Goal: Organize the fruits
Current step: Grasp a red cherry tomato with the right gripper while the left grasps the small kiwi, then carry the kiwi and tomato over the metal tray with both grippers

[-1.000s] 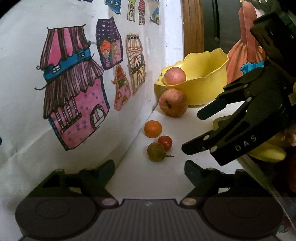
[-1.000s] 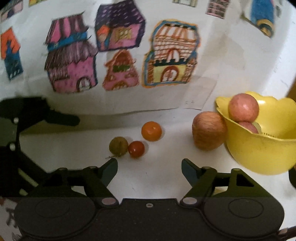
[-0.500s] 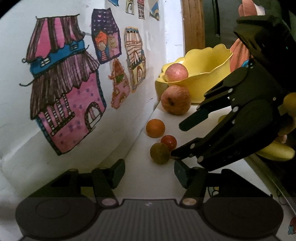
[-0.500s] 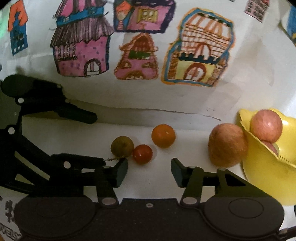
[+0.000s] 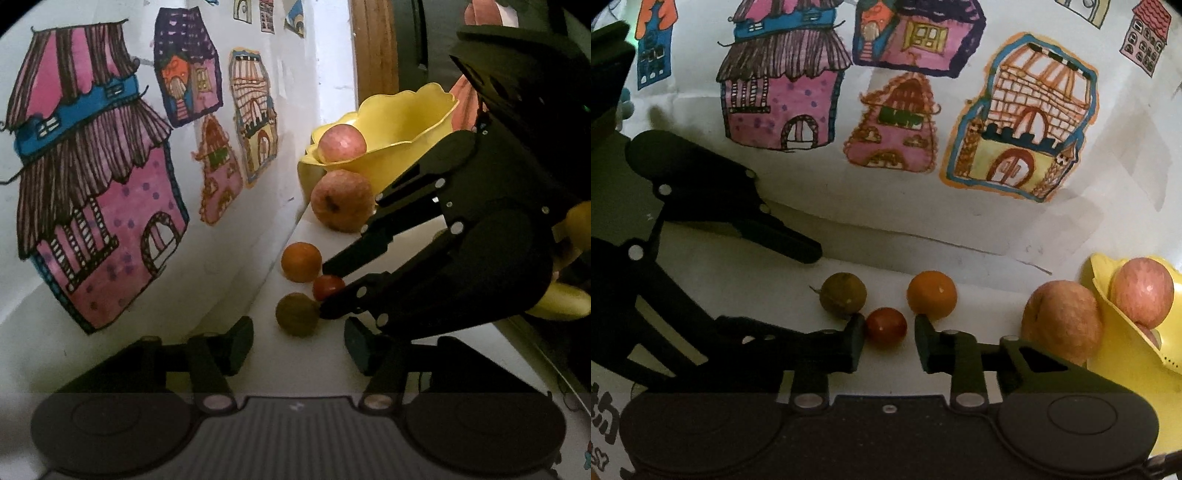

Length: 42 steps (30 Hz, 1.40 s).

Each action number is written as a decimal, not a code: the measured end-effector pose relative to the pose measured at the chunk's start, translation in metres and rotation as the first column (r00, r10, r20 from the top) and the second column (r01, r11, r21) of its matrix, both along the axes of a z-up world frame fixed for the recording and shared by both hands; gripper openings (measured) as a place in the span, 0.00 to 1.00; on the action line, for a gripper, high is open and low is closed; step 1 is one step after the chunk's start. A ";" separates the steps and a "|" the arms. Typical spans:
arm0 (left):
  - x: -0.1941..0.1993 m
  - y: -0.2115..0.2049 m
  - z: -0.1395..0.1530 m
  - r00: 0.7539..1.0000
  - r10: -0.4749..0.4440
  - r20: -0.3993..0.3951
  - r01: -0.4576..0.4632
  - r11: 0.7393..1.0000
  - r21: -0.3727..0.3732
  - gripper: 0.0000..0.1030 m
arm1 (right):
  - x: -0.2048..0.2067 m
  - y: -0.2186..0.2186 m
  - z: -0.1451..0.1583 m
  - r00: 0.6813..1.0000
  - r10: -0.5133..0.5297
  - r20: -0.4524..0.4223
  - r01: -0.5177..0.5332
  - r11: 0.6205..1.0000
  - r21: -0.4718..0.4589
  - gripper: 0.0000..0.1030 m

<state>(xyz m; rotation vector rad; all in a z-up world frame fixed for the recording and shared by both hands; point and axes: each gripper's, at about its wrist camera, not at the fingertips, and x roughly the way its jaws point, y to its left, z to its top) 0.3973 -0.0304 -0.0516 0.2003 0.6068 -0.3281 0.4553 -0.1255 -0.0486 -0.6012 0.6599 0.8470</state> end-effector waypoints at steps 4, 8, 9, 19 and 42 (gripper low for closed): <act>0.006 0.001 0.000 1.000 0.026 -0.008 -0.026 1.000 -0.004 0.43 | 0.000 -0.003 0.000 1.000 -0.003 -0.007 0.003 1.000 0.005 0.25; 0.015 0.002 -0.001 0.999 0.036 -0.018 -0.037 0.999 -0.014 0.36 | 0.002 -0.010 0.003 0.999 -0.021 -0.026 0.021 1.000 0.005 0.25; 0.016 0.001 -0.002 0.999 0.035 -0.017 -0.035 0.999 -0.012 0.34 | 0.003 -0.011 0.005 0.999 -0.030 -0.026 0.030 1.000 0.001 0.25; 0.027 -0.012 -0.003 0.999 0.019 -0.027 -0.020 1.000 -0.014 0.30 | -0.007 -0.048 0.033 0.990 -0.144 -0.007 0.144 0.989 0.030 0.25; -0.040 -0.036 0.027 0.998 -0.058 0.019 0.059 0.995 -0.086 0.26 | -0.101 -0.113 0.082 0.958 -0.287 0.017 0.282 0.949 0.143 0.25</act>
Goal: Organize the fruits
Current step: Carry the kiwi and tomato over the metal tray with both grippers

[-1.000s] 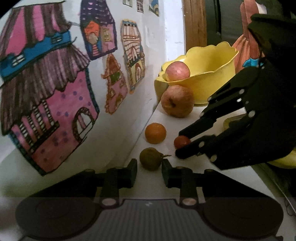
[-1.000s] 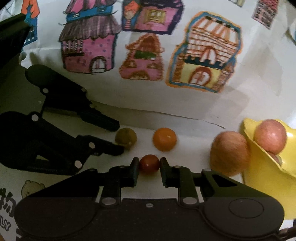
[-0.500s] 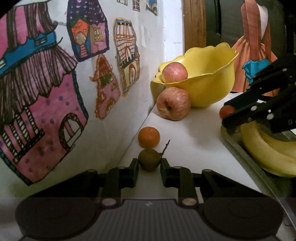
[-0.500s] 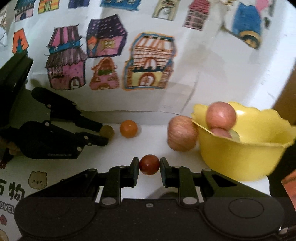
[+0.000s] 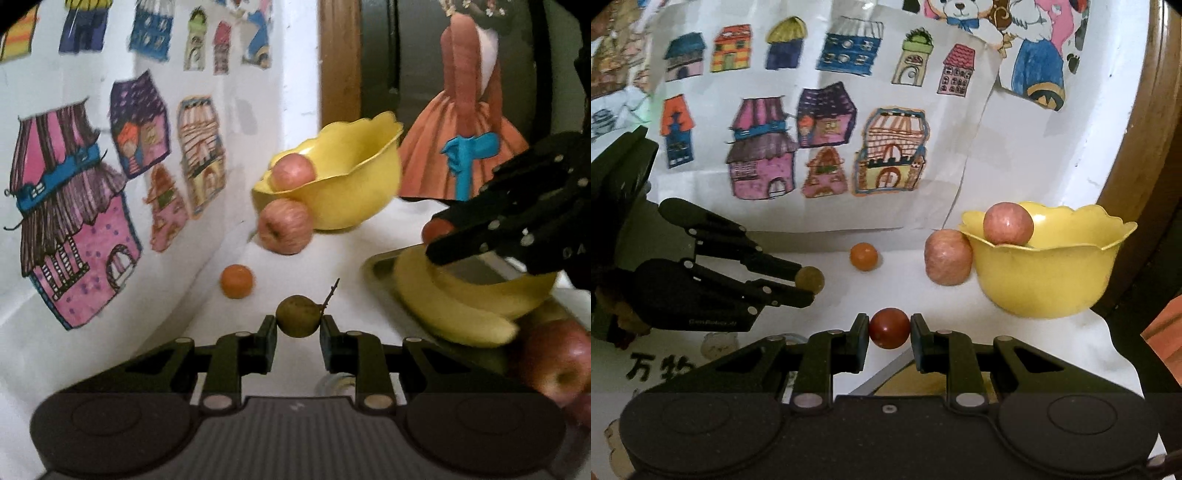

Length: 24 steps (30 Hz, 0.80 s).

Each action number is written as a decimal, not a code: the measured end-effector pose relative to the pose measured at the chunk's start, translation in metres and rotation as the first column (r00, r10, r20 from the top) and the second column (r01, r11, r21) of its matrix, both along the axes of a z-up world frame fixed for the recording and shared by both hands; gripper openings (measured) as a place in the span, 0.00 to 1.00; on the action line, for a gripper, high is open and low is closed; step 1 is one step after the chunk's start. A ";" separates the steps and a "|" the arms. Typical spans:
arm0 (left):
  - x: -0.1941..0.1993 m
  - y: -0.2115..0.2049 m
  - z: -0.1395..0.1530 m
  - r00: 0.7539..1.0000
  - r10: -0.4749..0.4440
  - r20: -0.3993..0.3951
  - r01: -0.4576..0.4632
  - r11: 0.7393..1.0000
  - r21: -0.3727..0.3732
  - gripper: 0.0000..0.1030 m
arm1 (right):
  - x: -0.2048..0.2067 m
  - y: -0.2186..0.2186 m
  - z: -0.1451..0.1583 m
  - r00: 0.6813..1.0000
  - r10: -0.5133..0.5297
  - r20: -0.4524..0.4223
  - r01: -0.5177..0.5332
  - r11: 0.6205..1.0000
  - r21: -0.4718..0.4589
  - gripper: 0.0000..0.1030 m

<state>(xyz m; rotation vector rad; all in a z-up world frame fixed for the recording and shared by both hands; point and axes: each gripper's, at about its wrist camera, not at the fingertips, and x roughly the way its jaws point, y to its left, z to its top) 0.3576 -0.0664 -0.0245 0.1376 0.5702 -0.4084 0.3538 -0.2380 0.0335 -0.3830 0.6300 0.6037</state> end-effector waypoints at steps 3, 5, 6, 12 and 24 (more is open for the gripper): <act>-0.014 -0.009 0.007 1.000 -0.025 0.011 0.025 1.000 -0.011 0.26 | -0.015 -0.007 0.005 1.000 -0.009 0.005 0.009 1.000 0.007 0.25; -0.024 -0.017 0.012 0.999 -0.045 0.020 0.046 0.999 -0.020 0.26 | -0.025 -0.014 0.007 1.000 -0.020 0.009 0.020 1.000 0.009 0.25; -0.027 -0.020 0.014 0.998 -0.054 0.023 0.055 0.998 -0.023 0.26 | -0.030 -0.016 0.008 1.000 -0.024 0.011 0.024 1.000 0.009 0.25; -0.046 -0.046 0.024 0.993 -0.107 0.040 0.108 0.994 -0.034 0.26 | -0.059 -0.040 0.014 0.997 -0.062 0.035 0.061 0.998 0.025 0.25; -0.065 -0.109 0.027 0.983 -0.178 0.044 0.179 0.984 -0.023 0.26 | -0.088 -0.092 -0.001 0.981 -0.186 0.061 0.183 0.982 0.053 0.26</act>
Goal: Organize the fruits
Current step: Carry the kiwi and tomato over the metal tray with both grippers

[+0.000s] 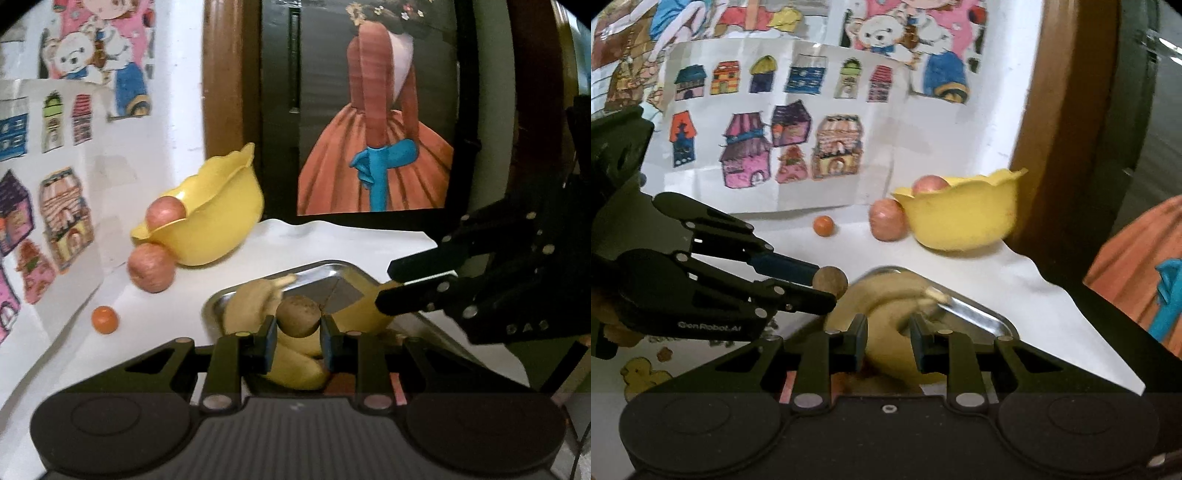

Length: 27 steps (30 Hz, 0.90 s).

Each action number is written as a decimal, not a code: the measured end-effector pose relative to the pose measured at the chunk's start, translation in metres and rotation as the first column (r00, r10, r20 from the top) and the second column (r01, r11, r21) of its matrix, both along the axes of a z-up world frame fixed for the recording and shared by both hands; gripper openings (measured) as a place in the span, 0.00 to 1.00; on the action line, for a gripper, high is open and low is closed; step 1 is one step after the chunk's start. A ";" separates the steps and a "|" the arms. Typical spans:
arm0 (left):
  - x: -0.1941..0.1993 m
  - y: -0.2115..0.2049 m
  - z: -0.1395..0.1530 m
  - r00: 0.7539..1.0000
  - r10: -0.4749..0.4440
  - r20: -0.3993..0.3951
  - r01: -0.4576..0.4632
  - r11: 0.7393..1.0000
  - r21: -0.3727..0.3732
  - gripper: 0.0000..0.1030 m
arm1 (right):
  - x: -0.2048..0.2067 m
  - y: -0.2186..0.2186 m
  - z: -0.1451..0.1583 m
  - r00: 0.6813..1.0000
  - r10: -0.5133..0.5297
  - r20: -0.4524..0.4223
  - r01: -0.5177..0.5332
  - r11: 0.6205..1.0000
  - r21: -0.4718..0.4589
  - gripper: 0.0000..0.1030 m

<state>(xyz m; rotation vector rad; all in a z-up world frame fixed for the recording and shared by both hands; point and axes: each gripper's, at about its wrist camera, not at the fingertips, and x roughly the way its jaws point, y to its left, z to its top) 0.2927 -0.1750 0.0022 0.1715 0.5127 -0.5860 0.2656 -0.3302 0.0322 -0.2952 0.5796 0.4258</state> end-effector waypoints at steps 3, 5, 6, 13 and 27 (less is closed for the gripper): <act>0.000 -0.010 -0.003 1.000 -0.007 -0.004 0.007 1.000 0.009 0.26 | 0.000 -0.010 -0.007 1.000 -0.020 -0.006 0.020 1.000 0.012 0.26; 0.002 -0.015 -0.006 1.000 -0.007 -0.010 0.007 1.000 0.017 0.26 | 0.001 -0.015 -0.012 1.000 -0.030 -0.007 0.030 0.999 0.017 0.26; 0.003 -0.017 -0.007 1.000 -0.007 -0.013 0.007 1.000 0.020 0.26 | 0.002 -0.017 -0.014 0.999 -0.033 -0.009 0.033 0.999 0.022 0.26; 0.007 -0.024 -0.012 1.000 0.002 -0.027 -0.002 0.999 0.033 0.27 | 0.001 -0.023 -0.019 0.999 -0.034 0.012 0.033 0.998 0.054 0.35; 0.002 -0.024 -0.010 0.999 0.020 -0.036 -0.019 0.999 0.026 0.33 | -0.024 -0.024 -0.018 0.996 -0.062 0.067 0.058 0.996 0.063 0.64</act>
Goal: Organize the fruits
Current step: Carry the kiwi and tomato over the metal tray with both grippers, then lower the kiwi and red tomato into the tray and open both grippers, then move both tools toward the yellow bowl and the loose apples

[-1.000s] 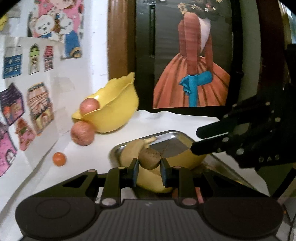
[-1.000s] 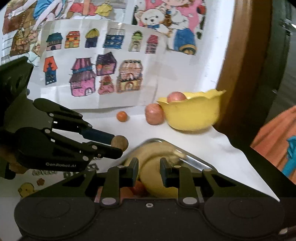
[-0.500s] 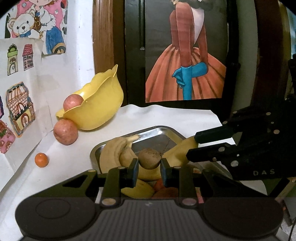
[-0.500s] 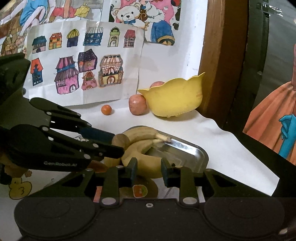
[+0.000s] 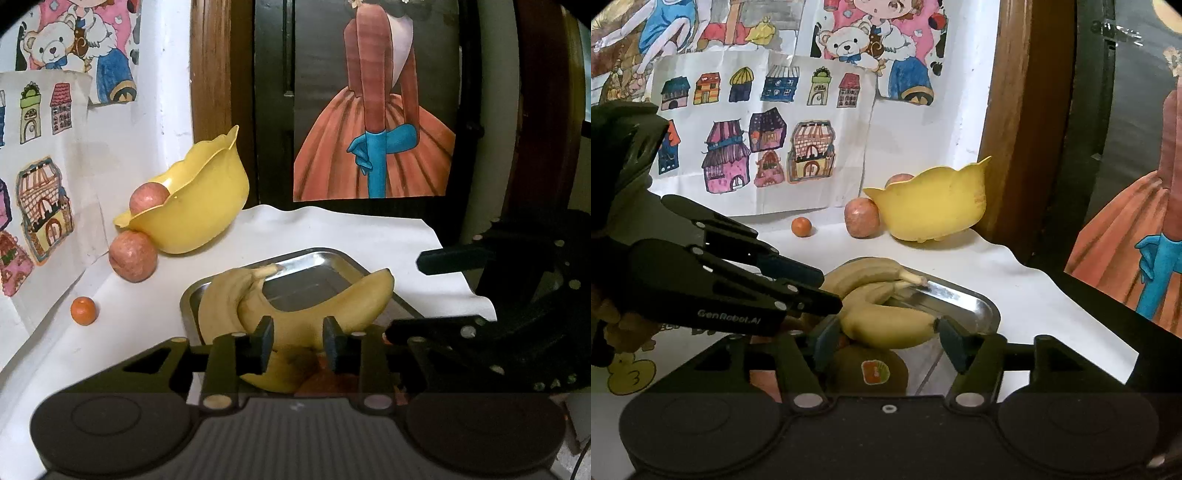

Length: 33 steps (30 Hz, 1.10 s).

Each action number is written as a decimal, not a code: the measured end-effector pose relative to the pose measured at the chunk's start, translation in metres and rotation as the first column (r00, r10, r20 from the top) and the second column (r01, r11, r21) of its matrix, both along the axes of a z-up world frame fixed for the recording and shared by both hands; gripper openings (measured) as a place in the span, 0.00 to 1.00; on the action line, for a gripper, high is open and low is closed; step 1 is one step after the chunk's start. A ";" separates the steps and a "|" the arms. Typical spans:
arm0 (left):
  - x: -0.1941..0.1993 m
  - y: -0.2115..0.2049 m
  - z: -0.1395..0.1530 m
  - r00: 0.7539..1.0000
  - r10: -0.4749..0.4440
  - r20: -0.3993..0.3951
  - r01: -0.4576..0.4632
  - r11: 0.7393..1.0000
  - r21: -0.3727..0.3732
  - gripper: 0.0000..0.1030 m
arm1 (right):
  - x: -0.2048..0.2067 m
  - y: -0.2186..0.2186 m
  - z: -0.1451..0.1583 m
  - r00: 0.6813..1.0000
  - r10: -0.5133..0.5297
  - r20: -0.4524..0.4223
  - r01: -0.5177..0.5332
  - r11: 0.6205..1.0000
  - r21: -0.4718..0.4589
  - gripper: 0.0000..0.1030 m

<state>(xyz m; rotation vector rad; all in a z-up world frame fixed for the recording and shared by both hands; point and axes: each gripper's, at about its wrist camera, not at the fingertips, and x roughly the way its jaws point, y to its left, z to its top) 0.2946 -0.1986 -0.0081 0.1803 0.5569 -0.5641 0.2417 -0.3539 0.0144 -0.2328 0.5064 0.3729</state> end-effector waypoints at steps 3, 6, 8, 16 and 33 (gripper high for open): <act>-0.004 0.001 0.001 1.000 0.008 0.002 -0.008 1.000 -0.003 0.48 | -0.007 0.000 0.001 1.000 -0.007 0.005 0.007 1.000 0.002 0.70; -0.008 0.005 0.005 1.000 0.024 0.011 -0.023 1.000 -0.018 0.59 | -0.016 0.001 0.003 1.000 -0.012 0.013 0.012 1.000 0.004 0.77; -0.012 0.009 0.008 0.999 0.034 0.018 -0.034 0.999 -0.023 0.67 | -0.021 0.002 0.005 1.000 -0.015 0.018 0.015 1.000 0.007 0.82; -0.032 0.040 0.021 0.988 0.139 0.069 -0.135 0.989 -0.053 0.99 | -0.044 0.012 0.018 0.999 -0.010 0.039 0.009 0.999 0.036 0.97; -0.107 0.141 0.022 0.932 0.362 0.032 -0.357 0.928 -0.108 1.00 | -0.126 0.063 0.020 0.997 0.001 0.079 -0.008 0.996 0.088 0.99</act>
